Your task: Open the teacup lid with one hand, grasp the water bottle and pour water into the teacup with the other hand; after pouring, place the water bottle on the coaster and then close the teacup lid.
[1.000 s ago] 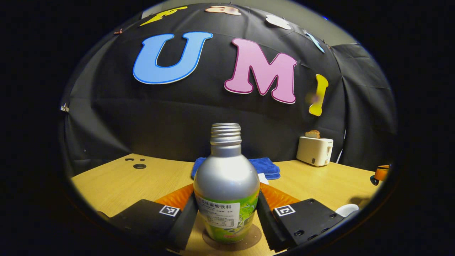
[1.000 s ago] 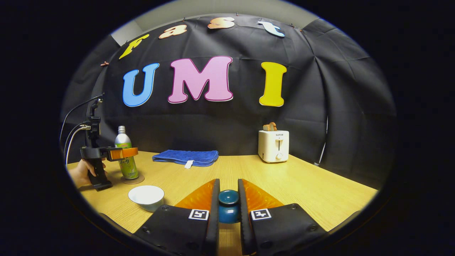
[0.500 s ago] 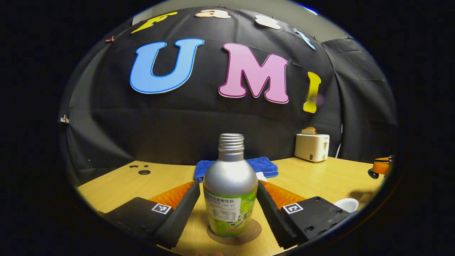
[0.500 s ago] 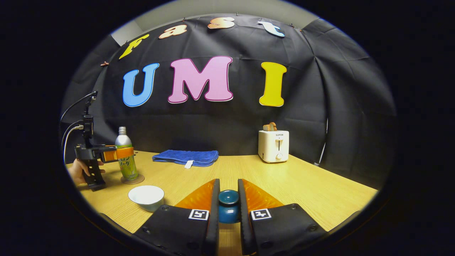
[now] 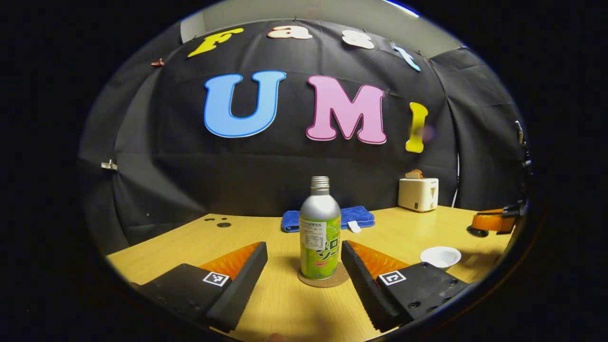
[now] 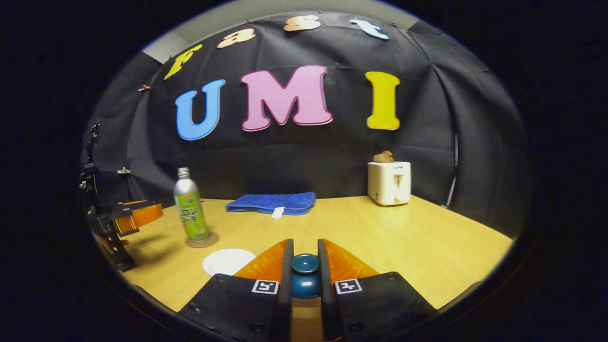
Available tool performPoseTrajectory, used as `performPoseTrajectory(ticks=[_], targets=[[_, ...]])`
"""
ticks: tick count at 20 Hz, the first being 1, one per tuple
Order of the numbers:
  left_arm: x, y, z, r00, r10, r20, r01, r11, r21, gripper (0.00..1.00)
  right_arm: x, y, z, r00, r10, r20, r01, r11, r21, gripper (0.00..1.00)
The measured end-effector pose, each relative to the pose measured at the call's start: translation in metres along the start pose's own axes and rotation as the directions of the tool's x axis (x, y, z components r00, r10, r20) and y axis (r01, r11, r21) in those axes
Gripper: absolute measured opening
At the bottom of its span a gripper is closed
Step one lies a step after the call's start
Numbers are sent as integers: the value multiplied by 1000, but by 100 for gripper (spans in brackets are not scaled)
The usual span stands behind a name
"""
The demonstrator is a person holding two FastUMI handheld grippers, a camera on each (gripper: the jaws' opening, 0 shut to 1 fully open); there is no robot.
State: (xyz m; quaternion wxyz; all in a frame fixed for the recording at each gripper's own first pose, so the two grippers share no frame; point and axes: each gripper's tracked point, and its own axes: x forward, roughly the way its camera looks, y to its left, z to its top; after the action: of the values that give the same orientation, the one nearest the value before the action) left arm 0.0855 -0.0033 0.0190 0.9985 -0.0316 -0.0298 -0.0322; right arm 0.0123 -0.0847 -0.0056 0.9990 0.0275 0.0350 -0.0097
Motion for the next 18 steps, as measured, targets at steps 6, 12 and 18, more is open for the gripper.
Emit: performPoseTrajectory(ticks=[6, 12, 18], targets=[[-27, -5, -7, 1000, -27, -8, 27, 1000, -7, 98, 23, 68, -16, 988, 134, -76, -137, 990, -29, 28], [-38, 4, -15, 999, 15, -47, -14, 999, 34, 99, 34, 82, -26, 983, 123, -138, -133, 989, -68, 29], [-41, 3, -15, 998, 23, -52, -21, 999, 34, 98, 33, 77, -26, 983, 109, -146, -117, 992, -46, 38]])
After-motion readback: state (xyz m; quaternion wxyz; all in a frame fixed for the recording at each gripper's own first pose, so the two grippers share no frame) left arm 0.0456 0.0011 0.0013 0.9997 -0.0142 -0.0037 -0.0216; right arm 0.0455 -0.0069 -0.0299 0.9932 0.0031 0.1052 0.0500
